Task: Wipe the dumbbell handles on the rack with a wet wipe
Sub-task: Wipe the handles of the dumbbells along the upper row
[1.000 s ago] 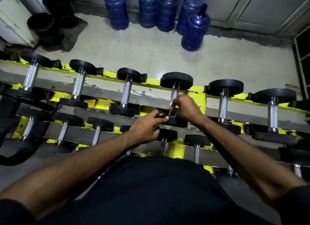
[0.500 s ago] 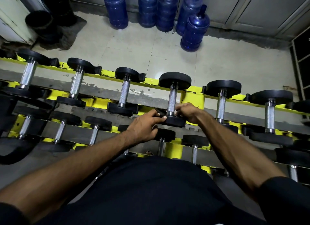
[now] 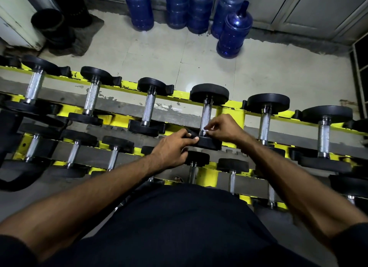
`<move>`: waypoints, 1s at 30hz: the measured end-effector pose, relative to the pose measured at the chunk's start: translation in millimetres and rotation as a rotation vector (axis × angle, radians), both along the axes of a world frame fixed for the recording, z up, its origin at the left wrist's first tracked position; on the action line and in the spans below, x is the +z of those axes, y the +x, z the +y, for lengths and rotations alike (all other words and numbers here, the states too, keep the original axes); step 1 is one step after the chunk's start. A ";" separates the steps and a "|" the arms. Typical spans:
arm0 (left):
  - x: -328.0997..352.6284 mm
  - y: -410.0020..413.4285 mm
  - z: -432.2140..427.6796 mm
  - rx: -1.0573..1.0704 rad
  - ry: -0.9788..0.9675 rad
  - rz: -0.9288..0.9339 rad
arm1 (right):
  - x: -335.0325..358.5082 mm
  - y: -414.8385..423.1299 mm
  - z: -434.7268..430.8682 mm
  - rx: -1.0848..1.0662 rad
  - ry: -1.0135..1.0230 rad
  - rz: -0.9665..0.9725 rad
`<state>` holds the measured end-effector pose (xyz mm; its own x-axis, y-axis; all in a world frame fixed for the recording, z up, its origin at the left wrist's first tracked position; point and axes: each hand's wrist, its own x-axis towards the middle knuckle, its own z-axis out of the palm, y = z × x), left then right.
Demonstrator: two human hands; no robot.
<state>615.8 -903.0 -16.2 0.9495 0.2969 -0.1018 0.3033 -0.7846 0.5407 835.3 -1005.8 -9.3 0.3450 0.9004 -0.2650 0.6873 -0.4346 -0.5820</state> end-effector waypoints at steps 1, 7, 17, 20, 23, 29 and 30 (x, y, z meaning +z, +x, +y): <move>-0.6 -0.6 -0.2 -0.004 -0.003 0.000 | 4.2 -0.5 6.4 0.143 0.018 -0.097; -3.2 -4.8 -3.0 -0.040 0.027 0.031 | 19.0 -21.2 66.1 0.690 -0.344 -0.565; -2.9 -5.7 -2.5 -0.058 0.027 0.024 | 39.0 -19.9 94.5 0.667 -0.499 -0.474; -3.0 -4.8 -0.7 -0.054 0.024 0.018 | 26.2 3.1 77.3 0.451 -0.225 -0.610; -1.4 -3.2 0.2 -0.041 0.014 -0.007 | 10.8 2.5 57.8 0.419 -0.134 -0.684; -1.9 -1.4 2.3 -0.043 0.028 -0.013 | 18.9 -16.7 65.8 0.519 -0.203 -0.666; -2.1 -1.5 2.5 -0.041 0.031 -0.013 | 20.3 -14.2 72.3 0.428 -0.196 -0.703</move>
<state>614.4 -900.5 -18.2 0.9622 0.2600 -0.0807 0.2632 -0.8127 0.5199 821.1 -933.5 11.0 0.1282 0.9511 -0.2812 0.9894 -0.1033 0.1018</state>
